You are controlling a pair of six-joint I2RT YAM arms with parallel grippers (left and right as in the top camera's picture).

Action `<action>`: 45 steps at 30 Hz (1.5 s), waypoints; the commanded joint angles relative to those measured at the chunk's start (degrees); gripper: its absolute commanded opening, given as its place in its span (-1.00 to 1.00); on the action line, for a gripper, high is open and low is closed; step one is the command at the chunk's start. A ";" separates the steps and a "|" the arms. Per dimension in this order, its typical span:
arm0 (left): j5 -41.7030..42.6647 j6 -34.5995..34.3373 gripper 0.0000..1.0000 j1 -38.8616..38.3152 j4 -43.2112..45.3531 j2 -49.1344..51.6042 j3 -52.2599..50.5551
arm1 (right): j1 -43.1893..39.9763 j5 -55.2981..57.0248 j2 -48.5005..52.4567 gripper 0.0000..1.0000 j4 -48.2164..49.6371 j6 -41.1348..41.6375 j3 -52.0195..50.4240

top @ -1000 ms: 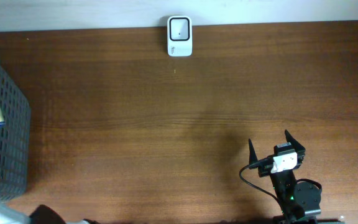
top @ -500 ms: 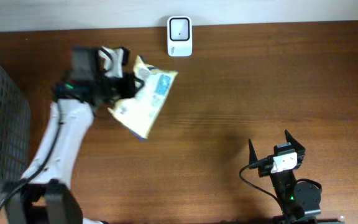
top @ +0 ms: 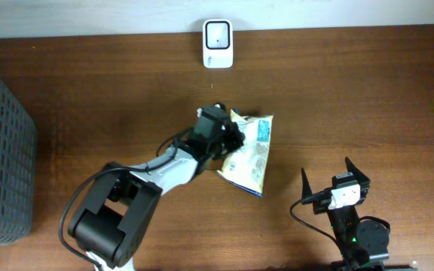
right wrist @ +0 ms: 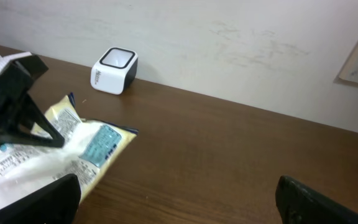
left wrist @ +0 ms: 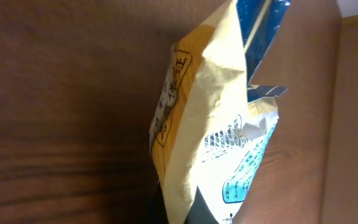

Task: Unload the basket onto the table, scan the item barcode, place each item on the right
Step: 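Lift the white-blue snack bag out and place it mid-table, then return the left gripper to the basket and grasp the white tube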

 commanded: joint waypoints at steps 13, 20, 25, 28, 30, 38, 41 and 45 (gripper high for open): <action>-7.63 32.02 0.98 10.60 -12.92 -13.27 3.82 | -0.22 -0.50 -0.26 0.97 0.02 0.22 -0.48; -8.39 56.39 0.98 31.08 -57.37 -15.06 44.33 | -0.22 -0.50 -0.26 0.97 0.02 0.22 -0.48; -15.65 56.30 0.98 43.91 -65.31 -15.21 59.45 | -0.22 -0.50 -0.26 0.97 0.02 0.22 -0.48; -19.67 50.53 0.98 54.29 -67.93 -15.67 59.74 | -0.22 -0.50 -0.26 0.97 0.02 0.22 -0.46; -22.47 44.00 0.98 61.29 -70.27 -15.67 59.52 | -0.22 -0.50 -0.26 0.97 0.02 0.22 -0.48; -24.76 40.70 0.98 77.31 -69.92 -15.39 49.90 | -0.22 -0.50 -0.26 0.97 0.02 0.22 -0.46; -24.76 41.92 0.98 80.19 -63.06 -15.39 37.40 | -0.22 -0.50 -0.26 0.97 0.02 0.22 -0.48; -24.63 52.50 0.98 80.78 -51.65 -15.13 24.35 | -0.22 -0.50 -0.26 0.97 0.02 0.22 -0.48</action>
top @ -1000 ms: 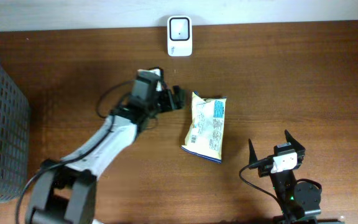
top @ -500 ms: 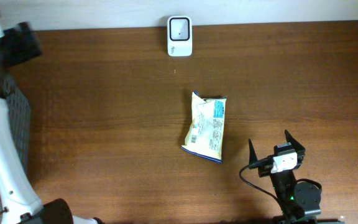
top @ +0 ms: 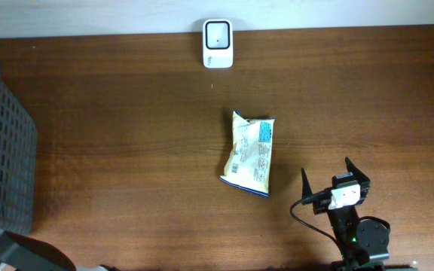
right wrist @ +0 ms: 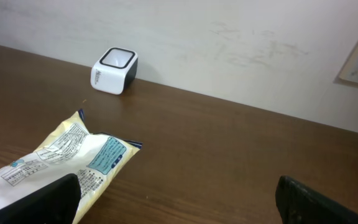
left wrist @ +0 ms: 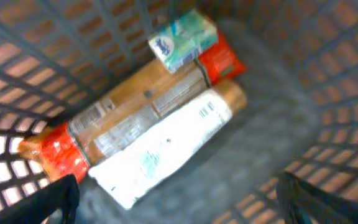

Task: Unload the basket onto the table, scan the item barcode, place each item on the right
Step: 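Return the left gripper to the basket and grasp the white tube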

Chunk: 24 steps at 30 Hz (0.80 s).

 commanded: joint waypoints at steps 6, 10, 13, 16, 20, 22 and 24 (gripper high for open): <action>-1.51 19.56 0.98 0.24 11.17 6.40 -10.86 | -0.22 -0.50 -0.26 0.97 0.04 0.22 -0.48; -2.34 20.00 0.99 1.31 12.11 9.66 -10.86 | -0.22 -0.50 -0.26 0.97 0.04 0.22 -0.48; -2.34 21.70 0.99 1.31 12.74 12.04 -10.86 | -0.22 -0.50 -0.26 0.97 0.04 0.22 -0.46; -2.32 22.32 0.99 1.31 13.66 12.63 -10.86 | -0.22 -0.50 -0.26 0.97 0.04 0.22 -0.48; 1.20 23.28 0.99 1.31 13.29 12.61 -9.92 | -0.22 -0.50 -0.26 0.97 0.04 0.22 -0.48; 4.22 26.77 0.99 1.31 12.57 12.61 -8.35 | -0.22 -0.50 -0.26 0.98 0.04 0.22 -0.46; 6.12 29.79 0.99 1.31 12.46 12.63 -8.17 | -0.22 -0.50 -0.26 0.97 0.04 0.22 -0.48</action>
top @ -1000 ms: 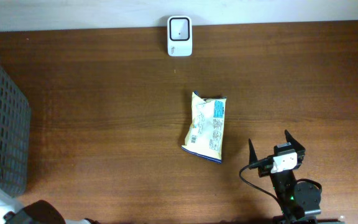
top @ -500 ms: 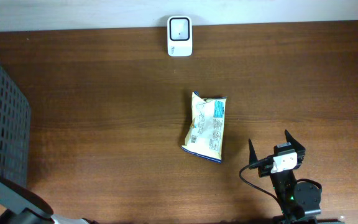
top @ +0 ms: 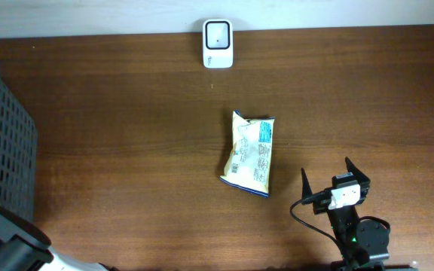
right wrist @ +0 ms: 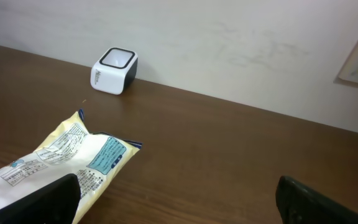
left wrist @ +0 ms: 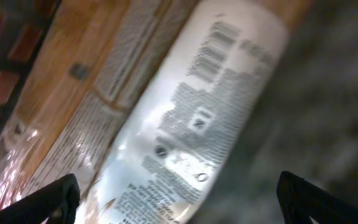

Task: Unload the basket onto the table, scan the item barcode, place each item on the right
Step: 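Return the left gripper to the basket and grasp the white tube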

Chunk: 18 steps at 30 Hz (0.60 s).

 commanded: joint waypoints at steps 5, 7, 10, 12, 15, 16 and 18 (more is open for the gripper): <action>6.03 9.18 0.81 -0.11 0.66 1.40 1.97 | -0.22 -0.50 -0.26 0.97 0.02 0.22 -0.48; 6.01 9.18 0.74 -0.11 1.62 2.80 1.97 | -0.22 -0.50 -0.26 0.96 0.02 0.22 -0.48; 5.86 9.18 0.73 -0.11 2.69 5.42 1.97 | -0.22 -0.50 -0.26 0.97 0.02 0.22 -0.48; 4.68 9.16 0.69 -0.11 3.26 7.08 1.97 | -0.22 -0.50 -0.26 0.97 0.02 0.22 -0.46; 4.48 9.16 0.35 -0.11 4.00 8.44 1.97 | -0.22 -0.50 -0.26 0.97 0.02 0.22 -0.48; 4.50 9.16 0.23 -0.11 4.09 9.03 1.97 | -0.22 -0.50 -0.26 0.97 0.02 0.22 -0.48; 4.50 9.16 -0.16 -0.11 4.09 9.66 1.97 | -0.22 -0.50 -0.26 0.97 0.02 0.22 -0.48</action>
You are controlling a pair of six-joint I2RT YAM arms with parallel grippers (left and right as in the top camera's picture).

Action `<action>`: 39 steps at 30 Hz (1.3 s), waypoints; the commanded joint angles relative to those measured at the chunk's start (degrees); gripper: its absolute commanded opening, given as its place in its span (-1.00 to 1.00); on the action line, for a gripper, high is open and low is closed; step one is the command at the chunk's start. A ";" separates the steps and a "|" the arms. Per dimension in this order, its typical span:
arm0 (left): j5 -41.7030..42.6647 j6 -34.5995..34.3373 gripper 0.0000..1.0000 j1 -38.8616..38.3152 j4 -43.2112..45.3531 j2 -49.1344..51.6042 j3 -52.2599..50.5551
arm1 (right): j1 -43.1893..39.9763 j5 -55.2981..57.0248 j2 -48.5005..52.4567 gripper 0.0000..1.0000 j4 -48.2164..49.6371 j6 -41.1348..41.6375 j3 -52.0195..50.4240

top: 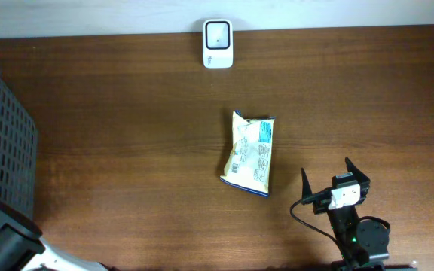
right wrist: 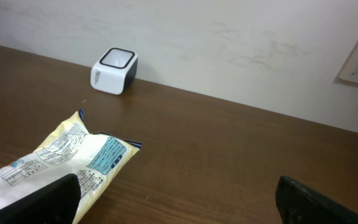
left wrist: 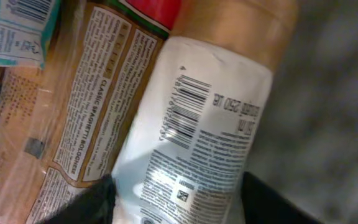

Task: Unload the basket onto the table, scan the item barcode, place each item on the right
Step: 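Return the left gripper to the basket and grasp the white tube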

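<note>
The white bottle (left wrist: 191, 143), barcode facing up, lies in the grey basket (top: 6, 150) at the table's left edge. My left gripper (left wrist: 178, 205) is down inside the basket, a finger against each side of the bottle, shut on it. The white scanner (top: 218, 33) stands at the back edge, also seen as the scanner (right wrist: 114, 70) in the right wrist view. A yellow snack bag (top: 250, 153) lies flat mid-table. At the front right my right gripper (top: 336, 181) rests open and holds nothing.
Beside the bottle in the basket lie a brown spaghetti pack (left wrist: 73, 106) and a teal tissue pack (left wrist: 17, 25). The basket's grey floor (left wrist: 334, 93) shows to the bottle's right. The snack bag (right wrist: 55, 158) lies just left of my right gripper.
My left gripper's fingers stood wide apart over the white bottle and now press against its two sides. The bottle's barcode end is now in sharp view. The right arm has not moved.
My left gripper held the snack bag at mid-table. Then the bag lay flat on the table and the left gripper was open above the basket's contents. Then it hung open low over the white bottle, and now it is shut on that bottle.
</note>
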 commanded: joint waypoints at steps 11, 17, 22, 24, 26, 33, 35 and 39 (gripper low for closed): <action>-0.68 -0.11 0.26 0.17 0.42 7.26 -0.68 | -0.22 -0.50 -0.26 0.98 0.02 0.22 -0.48; -0.70 -0.13 -0.99 0.26 0.76 9.14 -0.68 | -0.22 -0.50 -0.26 0.97 0.02 0.22 -0.48; -0.68 -0.15 -1.00 0.24 0.72 6.80 -0.66 | -0.22 -0.50 -0.26 0.98 0.02 0.22 -0.48; -0.70 -0.15 -1.00 0.24 0.74 2.58 -0.61 | -0.22 -0.50 -0.26 0.97 0.02 0.22 -0.48; -0.68 -0.17 -1.00 0.24 0.76 -1.95 -0.22 | -0.22 -0.50 -0.26 0.97 0.02 0.22 -0.48; -0.52 -5.14 -1.00 0.22 5.33 -19.91 0.24 | -0.22 -0.50 -0.26 0.97 0.02 0.22 -0.46; -0.22 -5.40 -1.00 0.22 7.85 -23.45 0.24 | -0.22 -0.50 -0.26 0.97 0.02 0.22 -0.48; -0.20 -5.40 -1.00 -1.18 12.50 -29.64 0.24 | -0.22 -0.50 -0.26 0.97 0.02 0.22 -0.48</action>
